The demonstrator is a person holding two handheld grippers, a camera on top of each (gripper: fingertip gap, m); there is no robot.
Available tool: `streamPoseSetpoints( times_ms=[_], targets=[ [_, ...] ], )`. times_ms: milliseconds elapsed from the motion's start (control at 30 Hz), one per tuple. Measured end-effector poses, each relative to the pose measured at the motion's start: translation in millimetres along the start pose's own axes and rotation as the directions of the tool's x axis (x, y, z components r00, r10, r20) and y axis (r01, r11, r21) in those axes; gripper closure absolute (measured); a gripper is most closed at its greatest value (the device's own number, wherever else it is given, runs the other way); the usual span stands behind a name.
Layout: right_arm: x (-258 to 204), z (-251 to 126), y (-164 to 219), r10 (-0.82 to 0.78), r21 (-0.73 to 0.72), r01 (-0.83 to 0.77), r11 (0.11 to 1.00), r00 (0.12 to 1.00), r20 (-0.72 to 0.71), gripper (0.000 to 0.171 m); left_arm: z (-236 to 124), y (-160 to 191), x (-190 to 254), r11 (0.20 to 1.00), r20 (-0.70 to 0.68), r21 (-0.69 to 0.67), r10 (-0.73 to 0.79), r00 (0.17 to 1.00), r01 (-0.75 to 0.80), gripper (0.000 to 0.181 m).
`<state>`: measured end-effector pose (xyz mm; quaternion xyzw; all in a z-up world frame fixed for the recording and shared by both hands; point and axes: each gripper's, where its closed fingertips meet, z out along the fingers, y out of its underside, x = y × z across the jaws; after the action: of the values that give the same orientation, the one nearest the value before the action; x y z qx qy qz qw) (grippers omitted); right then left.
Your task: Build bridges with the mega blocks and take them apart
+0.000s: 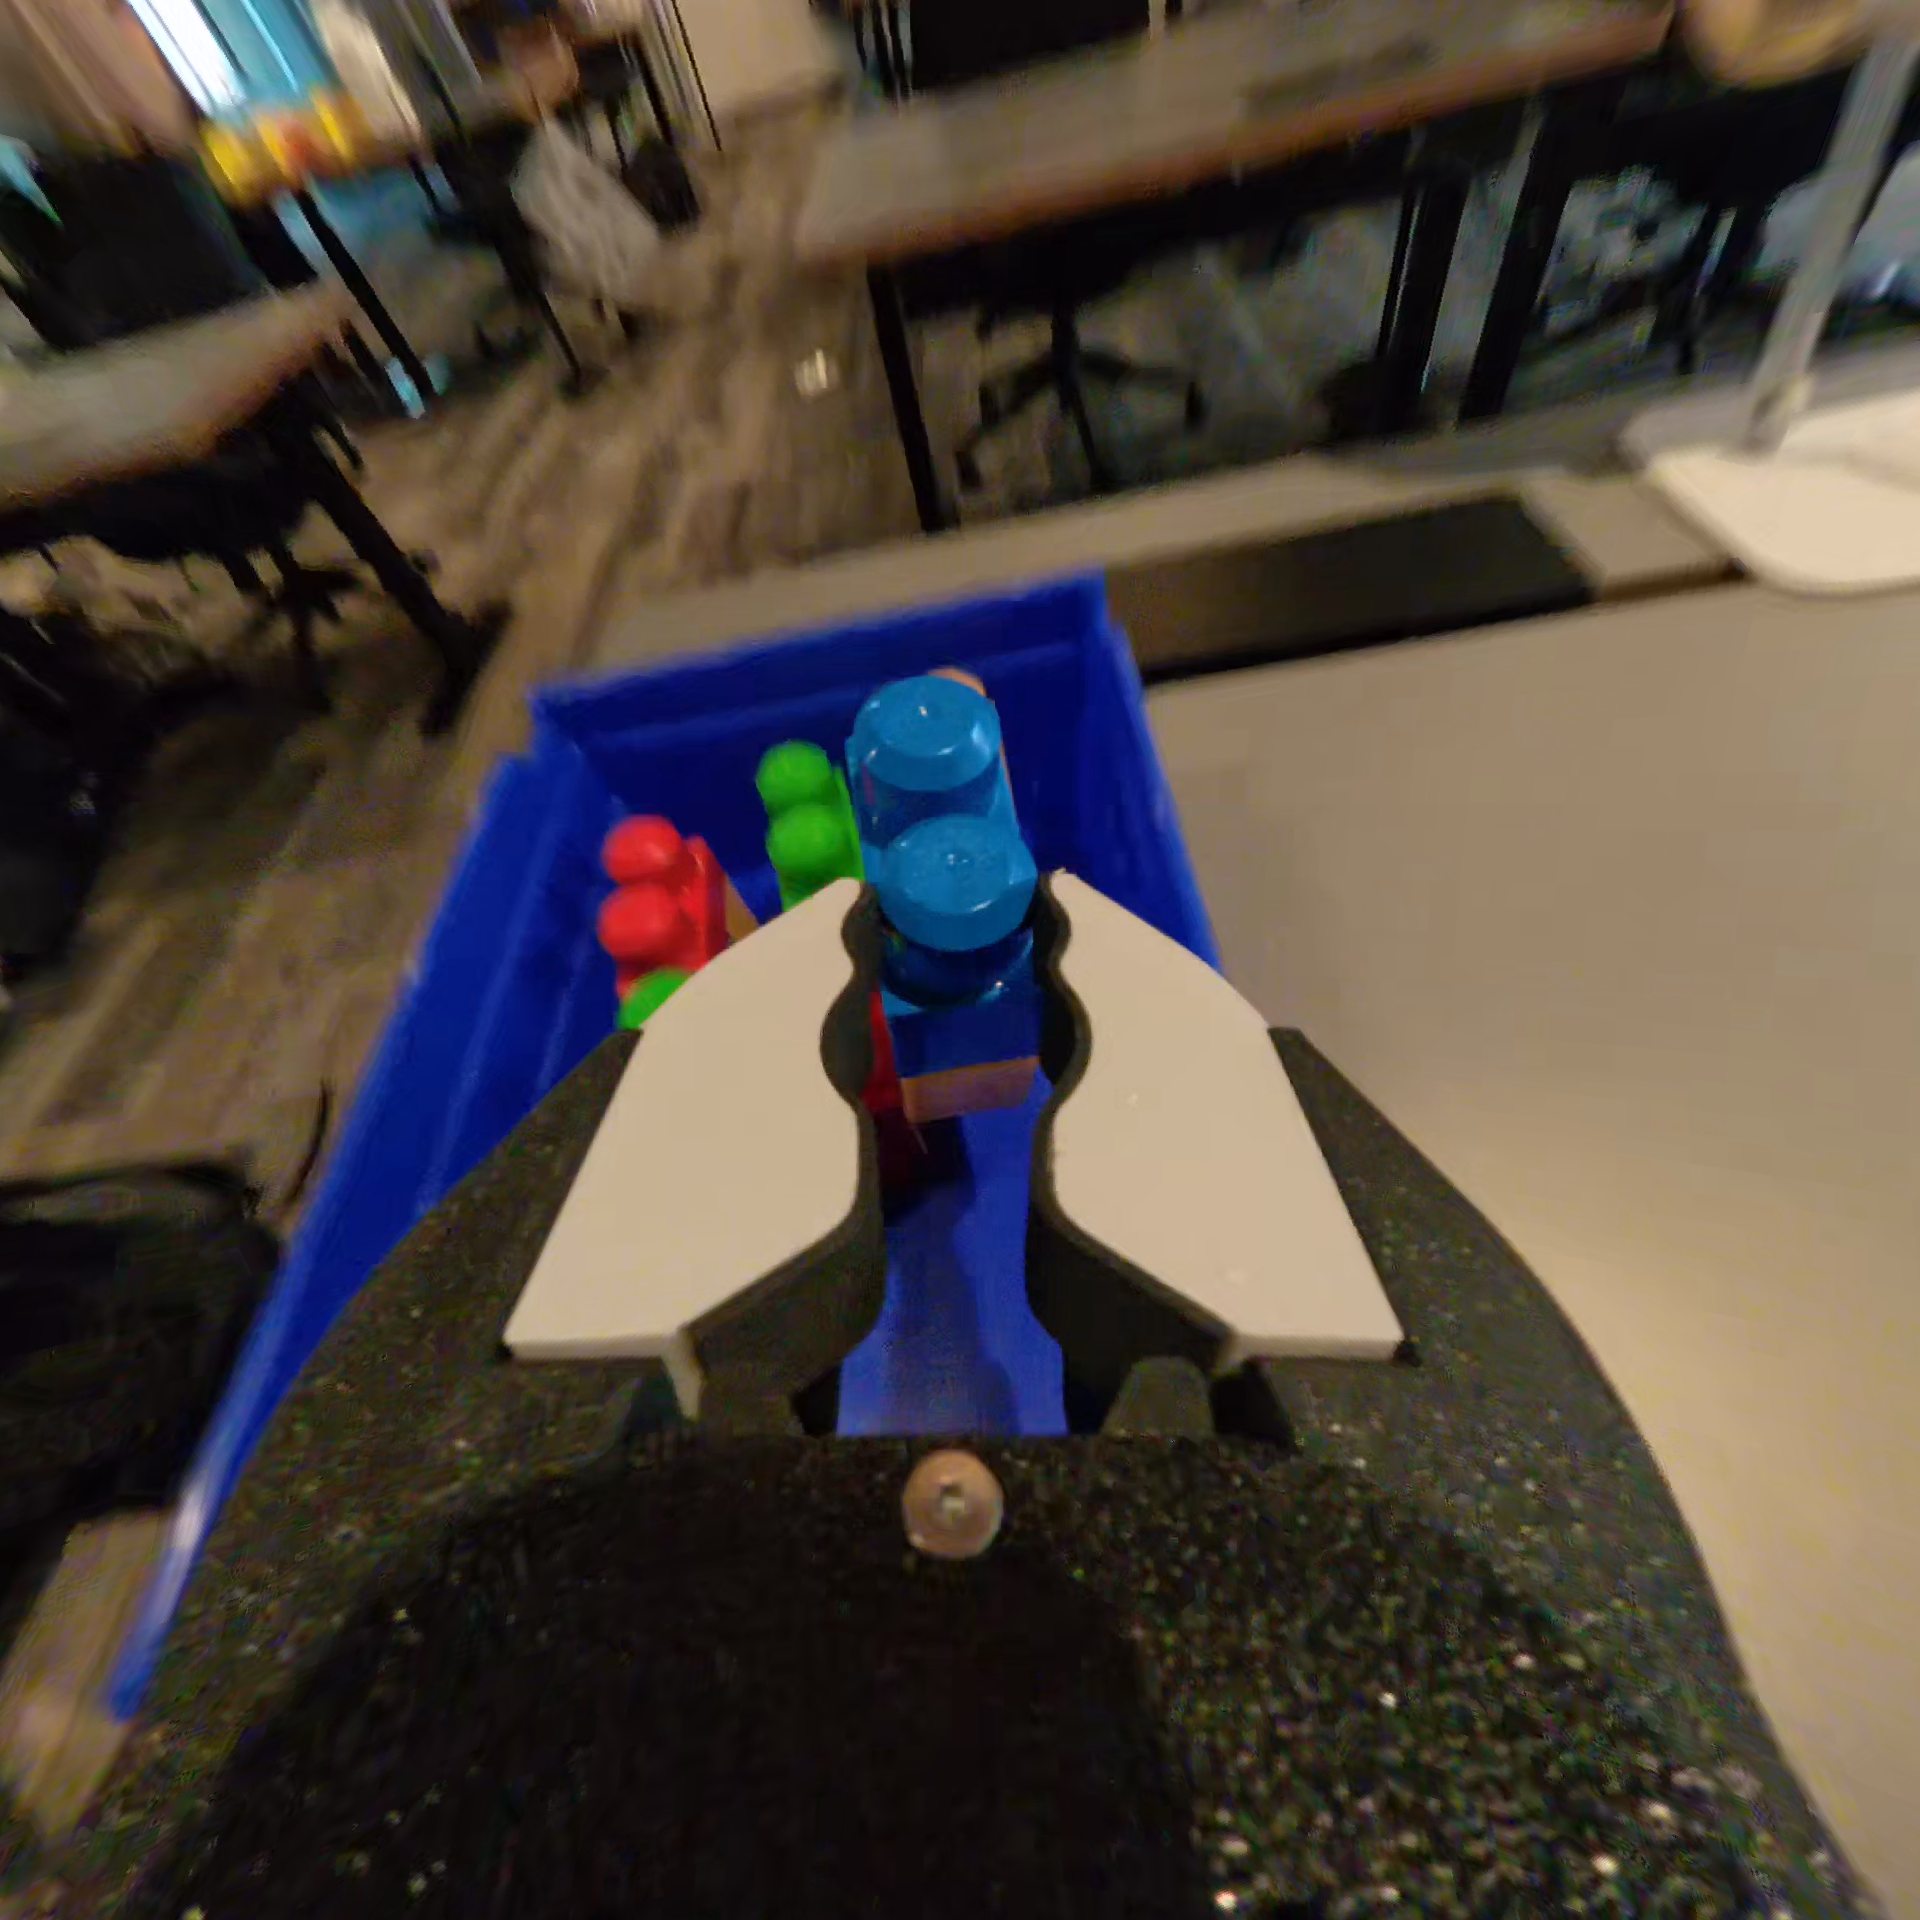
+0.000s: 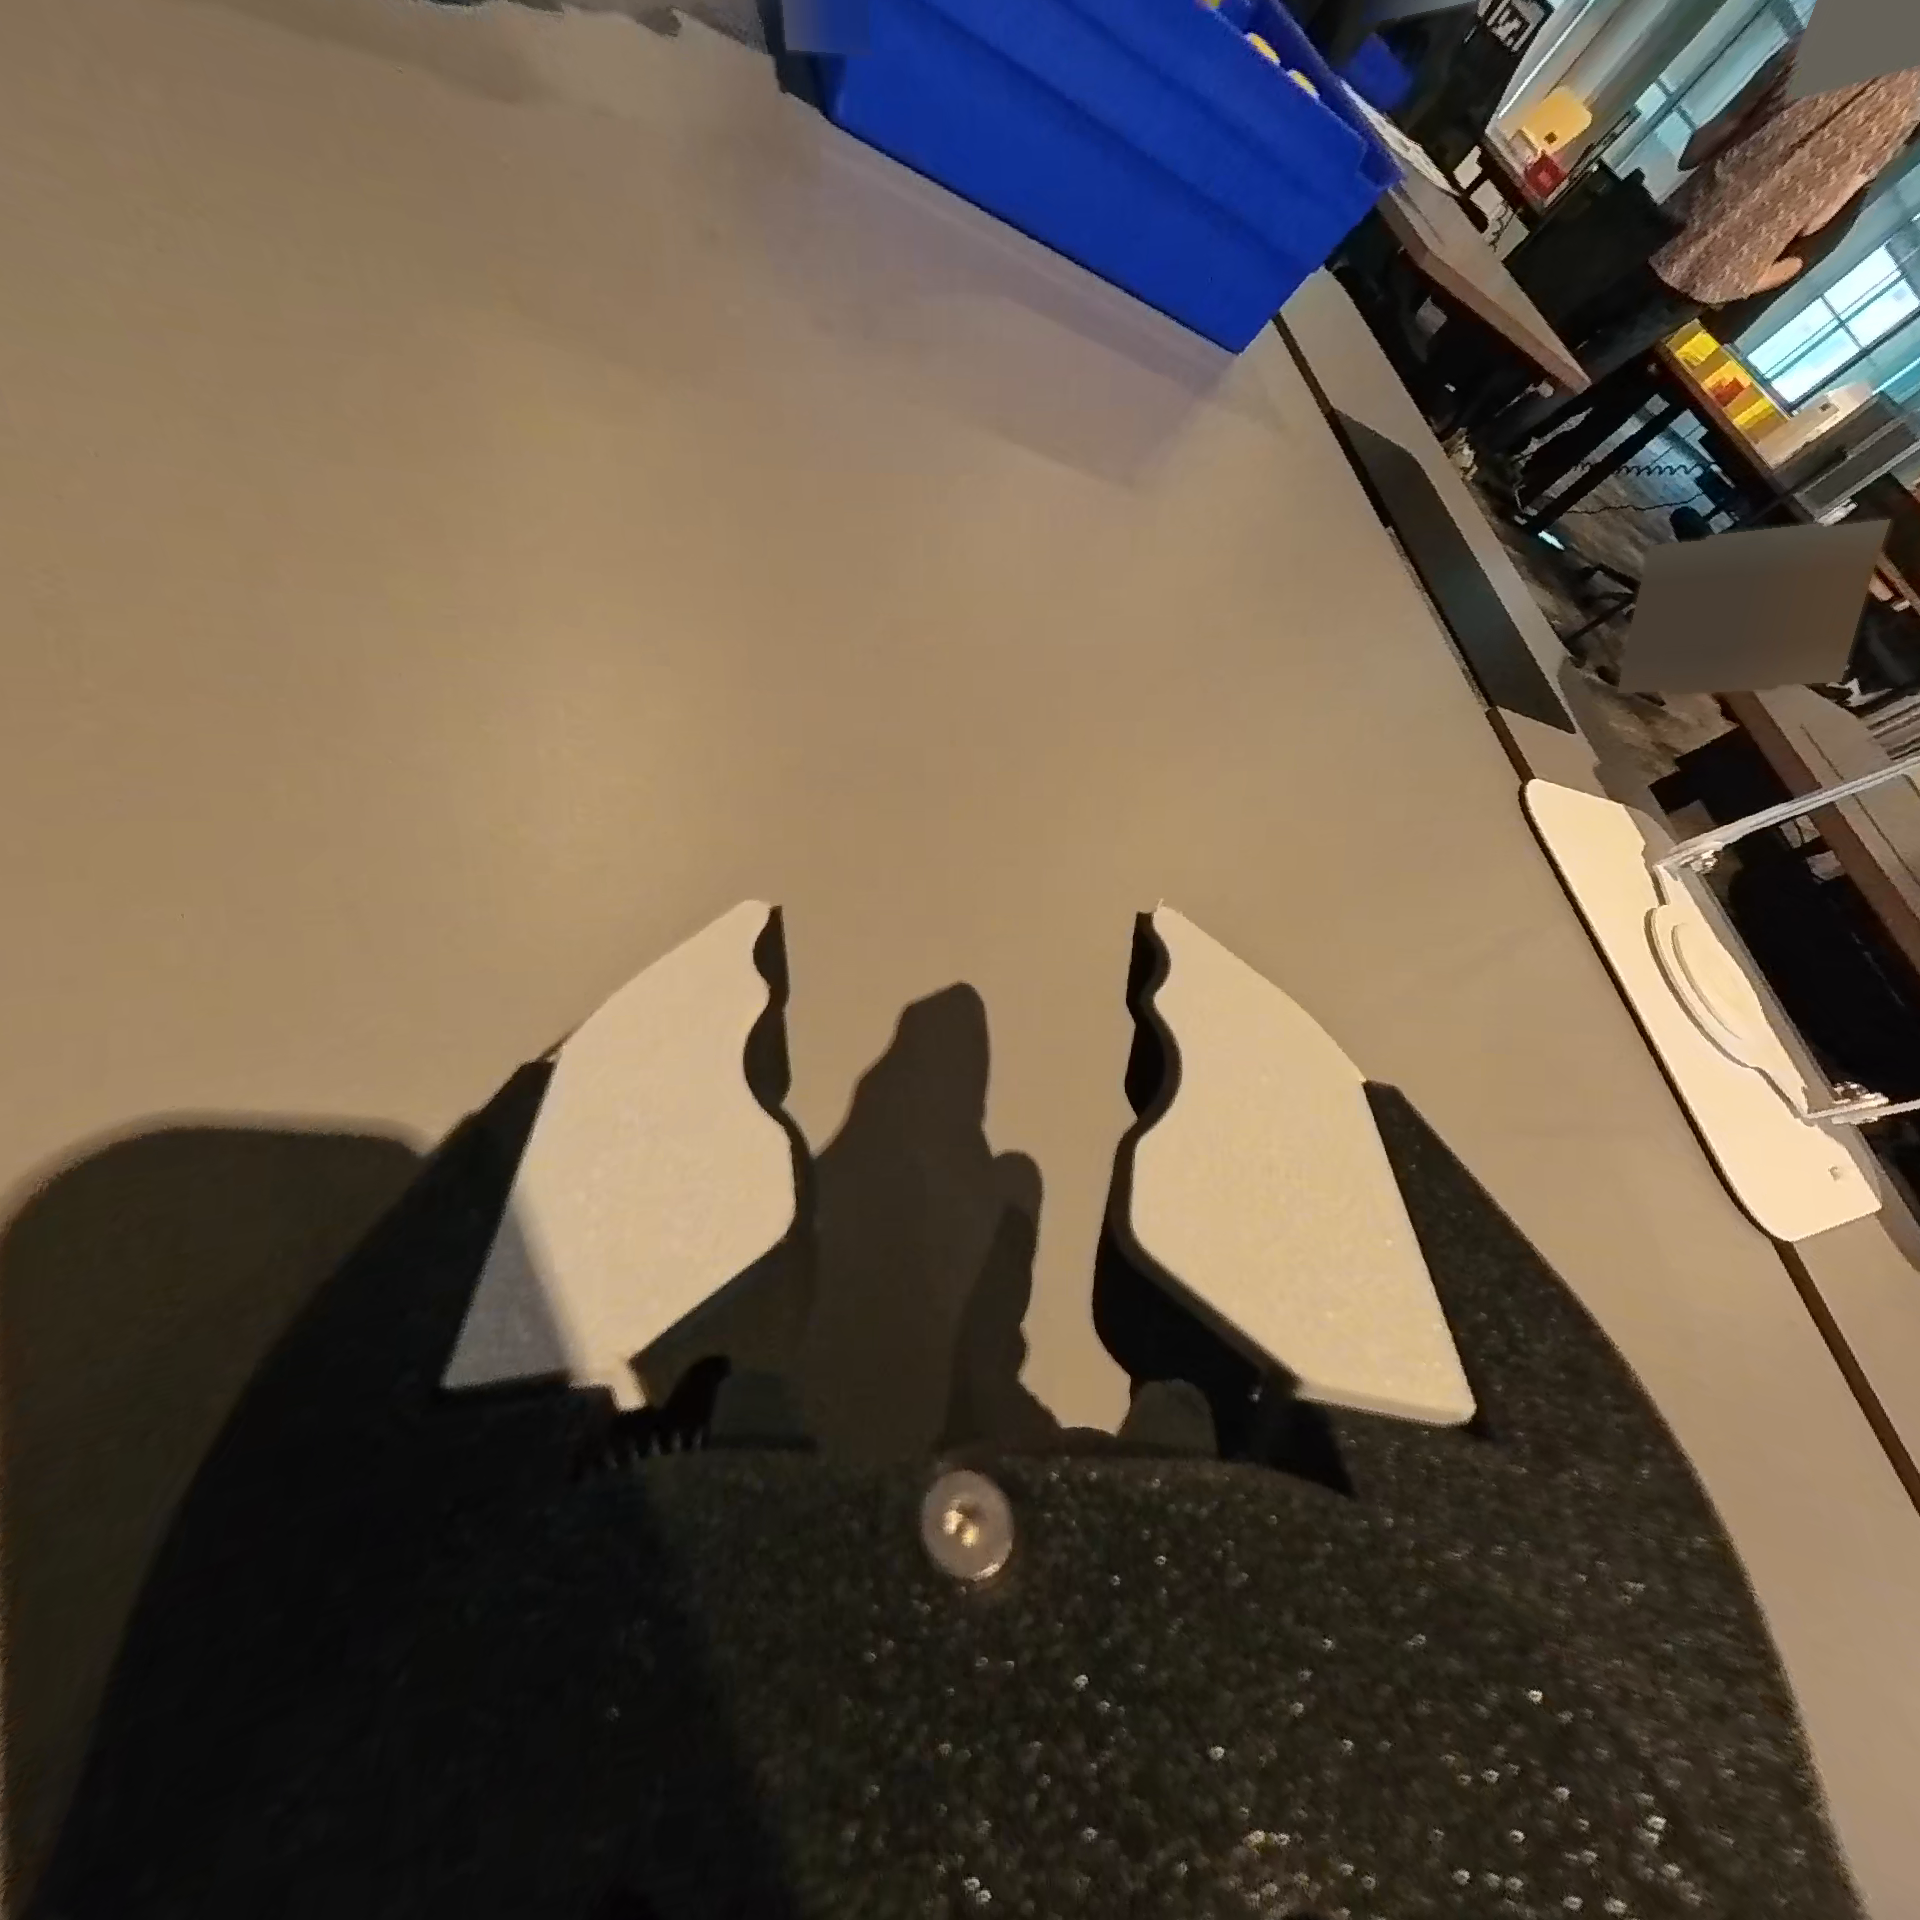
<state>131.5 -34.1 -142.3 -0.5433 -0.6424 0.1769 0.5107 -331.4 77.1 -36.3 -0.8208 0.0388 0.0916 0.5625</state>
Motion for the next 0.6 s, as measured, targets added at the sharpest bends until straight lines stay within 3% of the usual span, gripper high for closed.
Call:
streamPoseSetpoints(
  times_ms=[100, 167, 200, 267, 333, 367, 500, 600],
  targets=[
    [3, -1, -2, 0.024, 0.018, -0.024, 1.000, 1.000, -0.002, 0.108, -49, -63, 23, 0.962, -0.065, 0.271, 0.041, 0.997, -0.022, 0.154],
    [6, -3, -4, 0.056, 0.039, -0.055, 0.998, 0.998, -0.001, 0.107, -77, -97, 67, 0.924, -0.276, 0.380, 0.063, 0.959, 0.048, 0.154],
    [9, -4, -6, 0.076, 0.056, -0.075, 0.996, 0.997, -0.003, 0.106, -88, -110, 98, 0.914, -0.425, 0.394, 0.086, 0.901, 0.099, 0.154],
    [16, -8, -10, 0.134, 0.104, -0.134, 0.986, 0.991, 0.003, 0.105, -107, -122, 166, 0.920, -0.711, 0.350, 0.139, 0.689, 0.175, 0.154],
    [29, -15, -13, 0.217, 0.158, -0.216, 0.964, 0.976, 0.008, 0.103, -114, -119, 230, 0.946, -0.866, 0.278, 0.172, 0.469, 0.166, 0.154],
    [37, -21, -13, 0.262, 0.185, -0.259, 0.948, 0.965, 0.005, 0.103, -110, -111, 260, 0.960, -0.897, 0.254, 0.186, 0.401, 0.121, 0.154],
    [63, -44, -7, 0.465, 0.267, -0.469, 0.842, 0.882, 0.083, 0.102, -94, -49, 374, 0.975, -0.963, 0.196, 0.211, 0.166, -0.101, 0.154],
    [60, -48, 4, 0.537, 0.212, -0.569, 0.794, 0.821, 0.193, 0.101, -102, -14, 427, 0.952, -0.974, 0.216, 0.226, 0.026, -0.216, 0.154]
  ],
)
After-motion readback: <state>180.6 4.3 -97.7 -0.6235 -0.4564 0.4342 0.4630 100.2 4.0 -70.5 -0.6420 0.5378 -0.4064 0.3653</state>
